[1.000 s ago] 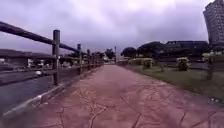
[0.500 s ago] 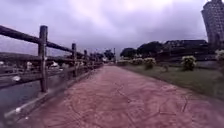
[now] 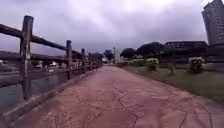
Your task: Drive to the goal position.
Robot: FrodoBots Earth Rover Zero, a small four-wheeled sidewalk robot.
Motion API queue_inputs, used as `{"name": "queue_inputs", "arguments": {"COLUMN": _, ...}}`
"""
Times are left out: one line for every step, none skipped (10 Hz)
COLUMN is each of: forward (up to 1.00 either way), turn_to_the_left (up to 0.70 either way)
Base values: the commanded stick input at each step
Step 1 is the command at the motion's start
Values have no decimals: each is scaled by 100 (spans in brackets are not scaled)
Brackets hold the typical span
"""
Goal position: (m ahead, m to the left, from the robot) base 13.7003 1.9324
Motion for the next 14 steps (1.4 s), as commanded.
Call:
{"name": "queue_inputs", "arguments": {"forward": 98, "turn_to_the_left": 0}}
{"name": "queue_inputs", "arguments": {"forward": 98, "turn_to_the_left": 0}}
{"name": "queue_inputs", "arguments": {"forward": 98, "turn_to_the_left": 10}}
{"name": "queue_inputs", "arguments": {"forward": 98, "turn_to_the_left": 38}}
{"name": "queue_inputs", "arguments": {"forward": 98, "turn_to_the_left": 27}}
{"name": "queue_inputs", "arguments": {"forward": 98, "turn_to_the_left": 16}}
{"name": "queue_inputs", "arguments": {"forward": 98, "turn_to_the_left": 5}}
{"name": "queue_inputs", "arguments": {"forward": 98, "turn_to_the_left": 0}}
{"name": "queue_inputs", "arguments": {"forward": 98, "turn_to_the_left": 0}}
{"name": "queue_inputs", "arguments": {"forward": 98, "turn_to_the_left": 0}}
{"name": "queue_inputs", "arguments": {"forward": 98, "turn_to_the_left": 0}}
{"name": "queue_inputs", "arguments": {"forward": 98, "turn_to_the_left": 0}}
{"name": "queue_inputs", "arguments": {"forward": 98, "turn_to_the_left": 0}}
{"name": "queue_inputs", "arguments": {"forward": 98, "turn_to_the_left": 0}}
